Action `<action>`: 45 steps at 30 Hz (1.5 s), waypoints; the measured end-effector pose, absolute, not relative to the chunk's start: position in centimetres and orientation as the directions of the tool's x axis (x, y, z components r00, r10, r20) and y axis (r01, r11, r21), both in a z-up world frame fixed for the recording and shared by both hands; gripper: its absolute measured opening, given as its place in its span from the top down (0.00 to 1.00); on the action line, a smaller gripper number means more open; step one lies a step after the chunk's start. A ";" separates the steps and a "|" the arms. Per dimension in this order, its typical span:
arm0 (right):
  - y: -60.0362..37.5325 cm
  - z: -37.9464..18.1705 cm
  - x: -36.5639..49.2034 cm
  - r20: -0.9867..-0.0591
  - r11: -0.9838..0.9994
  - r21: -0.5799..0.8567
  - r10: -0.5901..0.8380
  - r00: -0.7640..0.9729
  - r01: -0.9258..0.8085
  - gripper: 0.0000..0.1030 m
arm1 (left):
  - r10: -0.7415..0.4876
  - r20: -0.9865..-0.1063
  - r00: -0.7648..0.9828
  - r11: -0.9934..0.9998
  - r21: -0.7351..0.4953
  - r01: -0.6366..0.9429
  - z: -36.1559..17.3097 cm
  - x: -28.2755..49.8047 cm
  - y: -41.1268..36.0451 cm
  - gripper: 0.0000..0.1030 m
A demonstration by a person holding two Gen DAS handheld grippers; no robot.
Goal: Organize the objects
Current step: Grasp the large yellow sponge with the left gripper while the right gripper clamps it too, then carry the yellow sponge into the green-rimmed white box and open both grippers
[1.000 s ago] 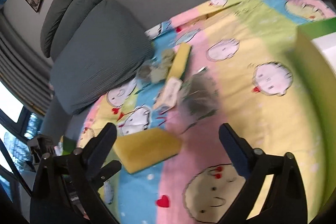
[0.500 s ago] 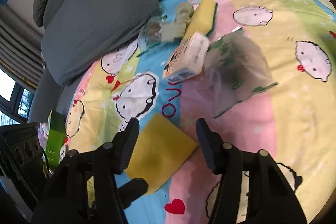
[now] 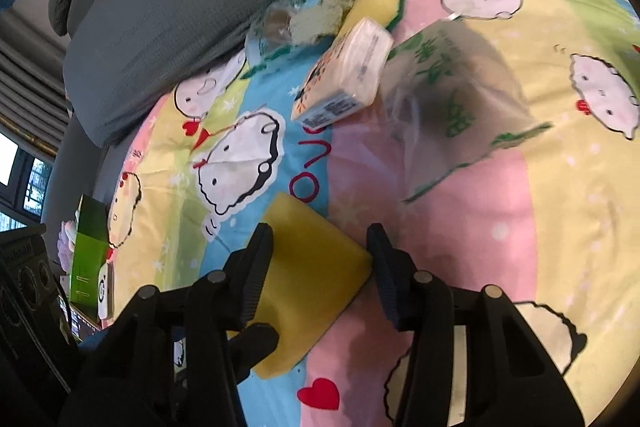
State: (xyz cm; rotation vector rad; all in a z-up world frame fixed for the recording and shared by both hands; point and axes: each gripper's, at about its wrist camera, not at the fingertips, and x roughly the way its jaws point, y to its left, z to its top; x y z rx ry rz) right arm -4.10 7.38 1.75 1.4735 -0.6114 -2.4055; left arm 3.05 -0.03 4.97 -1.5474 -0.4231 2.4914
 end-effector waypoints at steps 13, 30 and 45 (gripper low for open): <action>13.7 7.7 0.6 -0.643 -0.842 0.536 -0.357 -0.678 -0.065 0.53 | 0.300 -0.702 -0.646 -0.953 -0.253 -0.168 11.7 2.8 6.5 0.49; 26.6 11.4 9.6 -0.521 -0.740 0.583 -0.024 -0.853 -0.335 0.53 | 0.515 -0.599 -0.612 -0.842 -0.219 -0.493 14.3 1.9 21.2 0.49; 33.6 9.2 12.7 -0.622 -0.656 0.517 0.154 -0.767 -0.550 0.52 | 0.650 -0.611 -0.451 -0.731 -0.342 -0.590 11.2 1.2 28.0 0.49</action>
